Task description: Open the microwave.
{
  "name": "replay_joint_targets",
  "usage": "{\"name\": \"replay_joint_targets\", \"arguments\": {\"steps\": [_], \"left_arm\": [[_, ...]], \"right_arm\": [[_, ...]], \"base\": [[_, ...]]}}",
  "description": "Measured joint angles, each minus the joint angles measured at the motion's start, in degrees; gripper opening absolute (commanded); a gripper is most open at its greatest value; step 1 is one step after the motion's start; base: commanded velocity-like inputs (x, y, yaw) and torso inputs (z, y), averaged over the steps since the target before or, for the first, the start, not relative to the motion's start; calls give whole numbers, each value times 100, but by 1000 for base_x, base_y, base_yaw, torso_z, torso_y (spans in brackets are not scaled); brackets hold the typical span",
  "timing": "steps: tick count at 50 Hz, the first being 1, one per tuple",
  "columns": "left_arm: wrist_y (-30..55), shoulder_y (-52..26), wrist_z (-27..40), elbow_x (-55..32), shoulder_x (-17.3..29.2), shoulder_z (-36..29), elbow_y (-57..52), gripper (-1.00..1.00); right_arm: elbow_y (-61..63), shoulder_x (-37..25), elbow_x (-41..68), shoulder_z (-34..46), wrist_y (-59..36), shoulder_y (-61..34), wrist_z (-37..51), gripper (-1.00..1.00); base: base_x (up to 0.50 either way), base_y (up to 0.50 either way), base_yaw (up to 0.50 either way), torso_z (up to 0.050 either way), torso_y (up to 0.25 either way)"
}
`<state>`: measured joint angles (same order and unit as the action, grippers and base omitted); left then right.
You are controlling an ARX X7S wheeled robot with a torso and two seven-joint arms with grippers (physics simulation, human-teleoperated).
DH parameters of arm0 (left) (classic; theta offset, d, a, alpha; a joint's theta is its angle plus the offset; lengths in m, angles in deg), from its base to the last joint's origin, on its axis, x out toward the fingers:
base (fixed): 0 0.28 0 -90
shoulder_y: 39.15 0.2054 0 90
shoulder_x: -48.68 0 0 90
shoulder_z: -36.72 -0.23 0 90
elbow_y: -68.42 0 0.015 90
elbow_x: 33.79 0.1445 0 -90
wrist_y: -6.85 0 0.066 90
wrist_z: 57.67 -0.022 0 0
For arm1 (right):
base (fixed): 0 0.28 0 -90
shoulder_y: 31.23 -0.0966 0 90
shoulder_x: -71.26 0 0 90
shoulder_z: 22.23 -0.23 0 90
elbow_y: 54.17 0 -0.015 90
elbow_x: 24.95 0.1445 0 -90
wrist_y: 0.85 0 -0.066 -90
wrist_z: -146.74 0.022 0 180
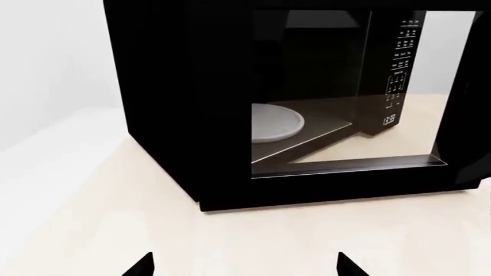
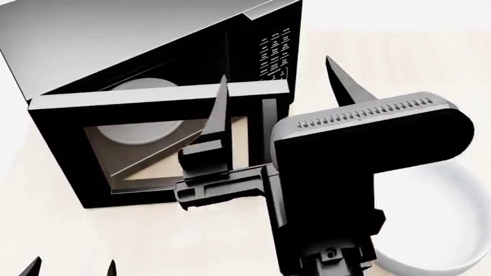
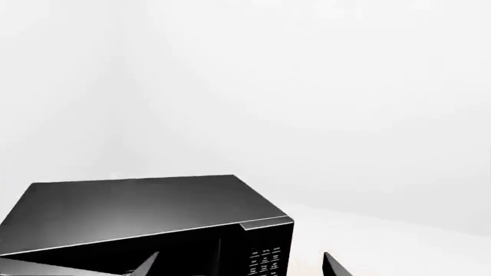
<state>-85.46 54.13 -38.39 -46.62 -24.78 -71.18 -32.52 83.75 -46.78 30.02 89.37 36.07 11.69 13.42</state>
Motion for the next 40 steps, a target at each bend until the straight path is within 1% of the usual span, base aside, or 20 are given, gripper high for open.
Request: {"name": "replay_joint_targets", "arguments": {"steps": [6,13,27,40], "left_arm": [[-3,-9,5,-10,8,-11,4,100],[-9,-19,11,-22,15,-26,13,100],[-21,-38,18,-60,30,-46,33,100],[-32,-45,15,-102,46,-71,44,100]], "right_arm": [[-195,77,400,-81,-400,-764,7,100],[-886,271,809,-219,-645,-1544,-192,100],[-2952,700,1380,-249,-1199,-2824,-537,100],[-4945,1044,1394,209,-1818,-3963,-1032,100]], "base": [[0,0,0,0,0],[0,0,0,0,0],[0,0,0,0,0],[0,0,0,0,0]]}}
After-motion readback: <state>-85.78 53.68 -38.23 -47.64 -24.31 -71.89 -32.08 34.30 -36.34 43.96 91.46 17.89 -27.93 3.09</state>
